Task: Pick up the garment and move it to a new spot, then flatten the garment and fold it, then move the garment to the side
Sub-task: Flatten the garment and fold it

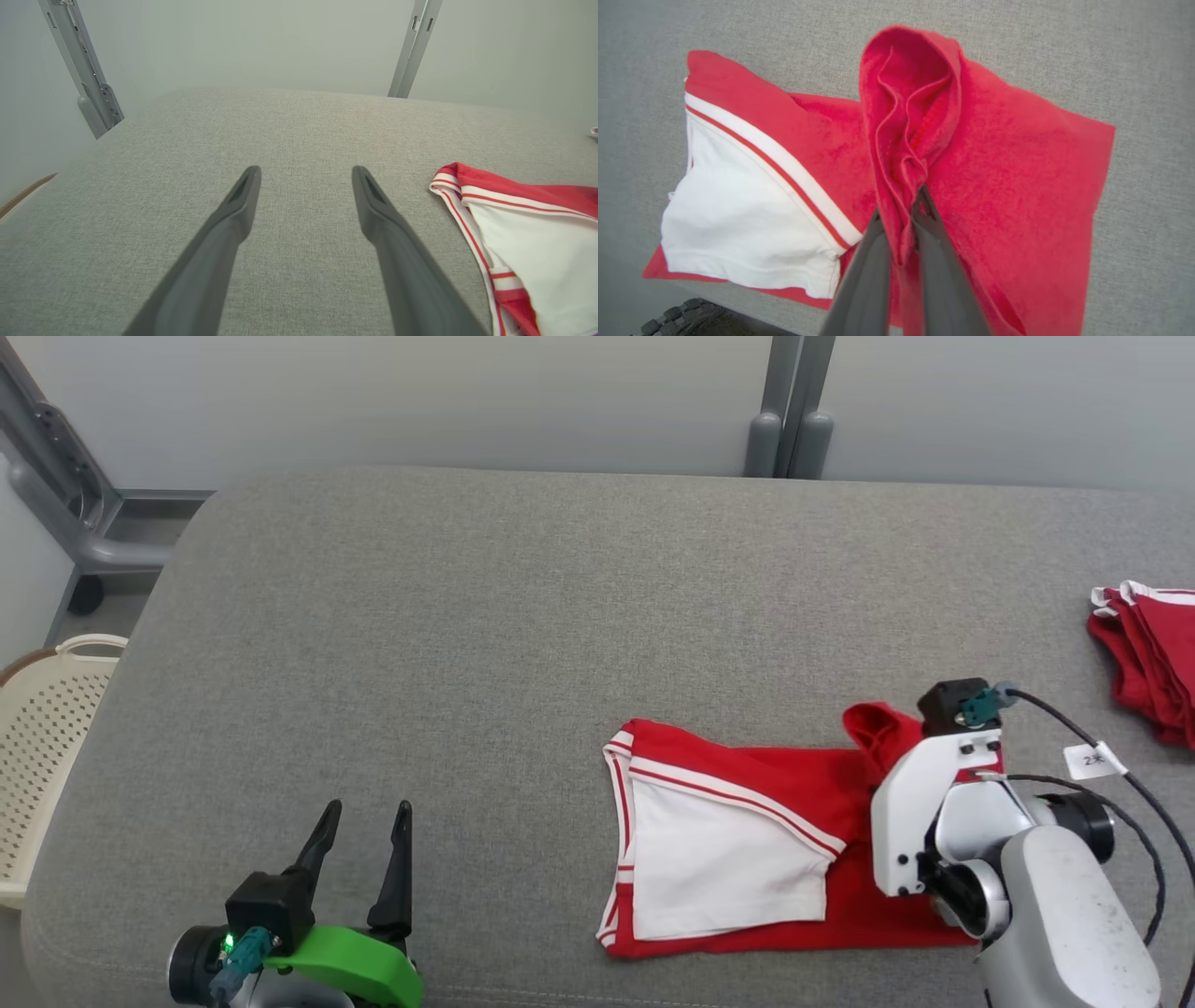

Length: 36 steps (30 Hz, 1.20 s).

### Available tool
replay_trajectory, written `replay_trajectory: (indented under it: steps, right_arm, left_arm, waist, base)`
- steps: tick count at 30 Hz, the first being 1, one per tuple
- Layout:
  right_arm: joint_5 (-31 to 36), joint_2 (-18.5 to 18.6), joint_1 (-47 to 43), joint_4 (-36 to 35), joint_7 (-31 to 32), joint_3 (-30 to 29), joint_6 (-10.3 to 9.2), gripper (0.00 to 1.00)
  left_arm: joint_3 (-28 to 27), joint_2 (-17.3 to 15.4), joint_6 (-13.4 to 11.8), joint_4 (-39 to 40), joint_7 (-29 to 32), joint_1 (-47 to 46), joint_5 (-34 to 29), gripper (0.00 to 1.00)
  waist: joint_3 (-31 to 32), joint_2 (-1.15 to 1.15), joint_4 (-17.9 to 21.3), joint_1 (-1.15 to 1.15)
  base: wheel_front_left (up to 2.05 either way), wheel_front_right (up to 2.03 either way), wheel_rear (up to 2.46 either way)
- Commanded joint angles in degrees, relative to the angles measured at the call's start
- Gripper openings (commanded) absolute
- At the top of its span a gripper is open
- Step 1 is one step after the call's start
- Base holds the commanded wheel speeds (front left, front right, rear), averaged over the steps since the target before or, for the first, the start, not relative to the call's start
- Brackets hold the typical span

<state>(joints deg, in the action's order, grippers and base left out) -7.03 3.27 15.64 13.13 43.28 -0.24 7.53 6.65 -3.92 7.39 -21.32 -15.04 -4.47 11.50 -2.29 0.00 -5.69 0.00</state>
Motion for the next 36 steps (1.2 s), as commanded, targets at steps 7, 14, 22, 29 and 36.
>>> replay_trajectory:
  steps: [7,14,22,29,36]
  right_arm:
    - [-3.1,-0.3,2.5,2.7,-0.8,6.8,-0.09,0.00]
    - [-8.2,-0.3,5.7,6.8,-2.7,14.2,-0.09,0.00]
    - [-12.3,-0.3,8.5,12.5,-5.4,20.8,-0.08,0.00]
    - [-14.3,-0.3,11.1,17.7,-8.4,21.8,-0.08,0.00]
    - [-17.1,-0.3,13.7,21.9,-9.9,24.6,-0.07,0.00]
  left_arm:
    - [-0.3,0.1,0.1,-0.1,-0.2,-0.1,0.2,1.00]
    - [0.1,0.2,0.1,-0.4,-0.2,-0.5,0.1,1.00]
    - [0.8,0.3,0.1,-0.7,-0.2,0.7,0.1,1.00]
    - [1.3,0.0,0.1,-0.8,-0.2,0.8,0.2,1.00]
    - [2.1,0.1,0.1,-1.2,-0.2,0.5,0.3,1.00]
  waist:
    - [-0.5,0.00,-0.5,0.00]
    - [-0.5,0.00,-1.0,0.00]
    - [0.1,0.00,-1.7,0.00]
    - [0.1,0.00,-2.7,0.00]
    - [-0.2,0.00,-4.0,0.00]
  base:
    - [0.00,0.00,0.00]
    - [0.00,0.00,0.00]
    - [0.00,0.00,0.00]
    - [0.00,0.00,0.00]
    - [0.00,0.00,0.00]
